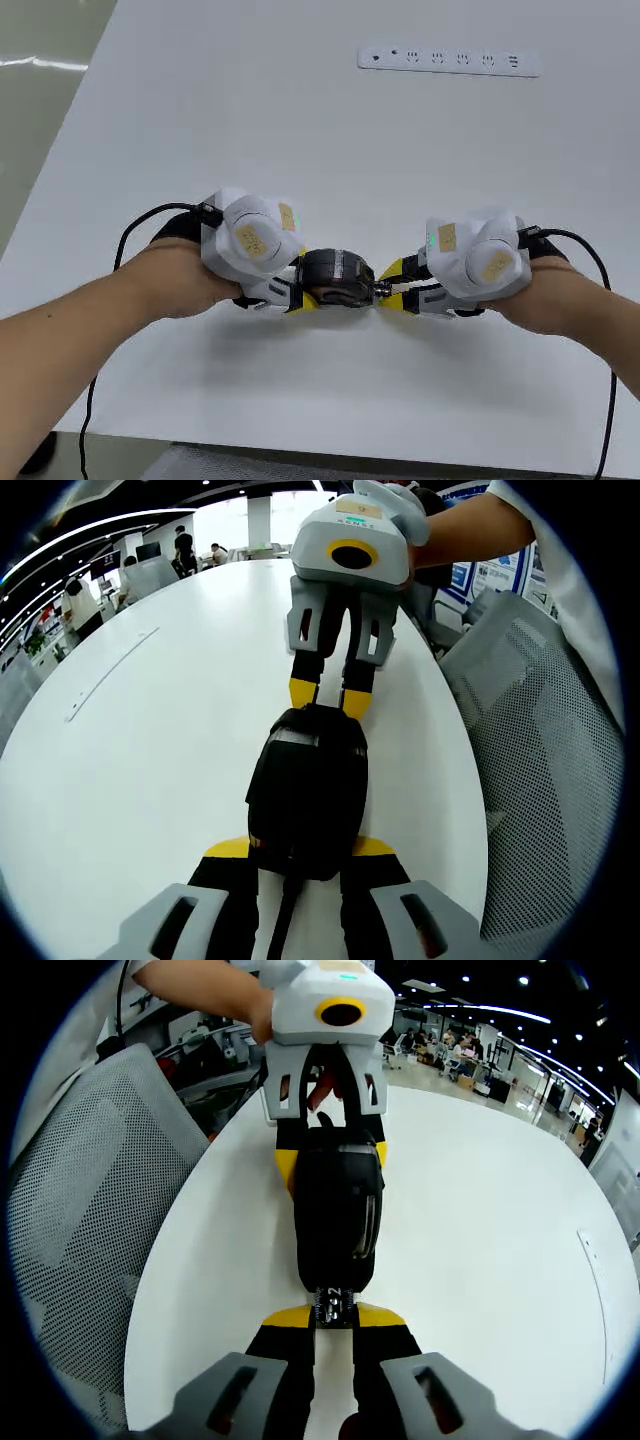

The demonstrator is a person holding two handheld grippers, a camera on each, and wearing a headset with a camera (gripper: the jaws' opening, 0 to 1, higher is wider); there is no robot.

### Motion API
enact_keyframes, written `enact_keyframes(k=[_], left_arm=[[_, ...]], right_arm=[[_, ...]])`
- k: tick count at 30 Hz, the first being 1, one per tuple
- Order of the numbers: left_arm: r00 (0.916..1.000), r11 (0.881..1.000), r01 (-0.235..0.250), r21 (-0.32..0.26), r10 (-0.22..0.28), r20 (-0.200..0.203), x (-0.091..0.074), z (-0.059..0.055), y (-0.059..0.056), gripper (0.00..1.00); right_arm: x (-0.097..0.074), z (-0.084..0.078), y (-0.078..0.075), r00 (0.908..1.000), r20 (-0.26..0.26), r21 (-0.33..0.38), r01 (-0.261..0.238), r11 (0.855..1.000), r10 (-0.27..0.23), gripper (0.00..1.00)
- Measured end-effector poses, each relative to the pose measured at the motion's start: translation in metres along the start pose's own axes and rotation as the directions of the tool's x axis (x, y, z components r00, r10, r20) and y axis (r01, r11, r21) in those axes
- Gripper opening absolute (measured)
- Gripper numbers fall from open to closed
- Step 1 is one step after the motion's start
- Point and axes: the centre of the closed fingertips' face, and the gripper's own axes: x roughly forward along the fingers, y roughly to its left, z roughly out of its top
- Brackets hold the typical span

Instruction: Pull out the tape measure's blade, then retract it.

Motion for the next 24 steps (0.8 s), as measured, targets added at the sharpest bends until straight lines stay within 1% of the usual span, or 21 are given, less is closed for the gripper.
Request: enact_keyframes(k=[12, 19, 24], left_arm=[[1.0, 1.0, 0.002, -0.006, -0.002, 0.0, 0.0, 0.001, 0.001, 0.28], [1.0, 1.0, 0.003, -0.008, -0.003, 0.0, 0.0, 0.001, 0.001, 0.28], [1.0, 1.0, 0.005, -0.01, -0.005, 0.001, 0.0, 0.002, 0.001, 0.28]], right_arm=[[-0.012, -0.011, -0.001, 0.9999, -0.009, 0.0, 0.01, 1.0, -0.01, 0.08], [-0.019, -0.02, -0.002, 0.9999, -0.016, 0.012, 0.006, 1.0, -0.006, 0.08], [-0.021, -0.021, -0.003, 0.9999, -0.015, 0.015, 0.007, 1.0, -0.007, 0.08]])
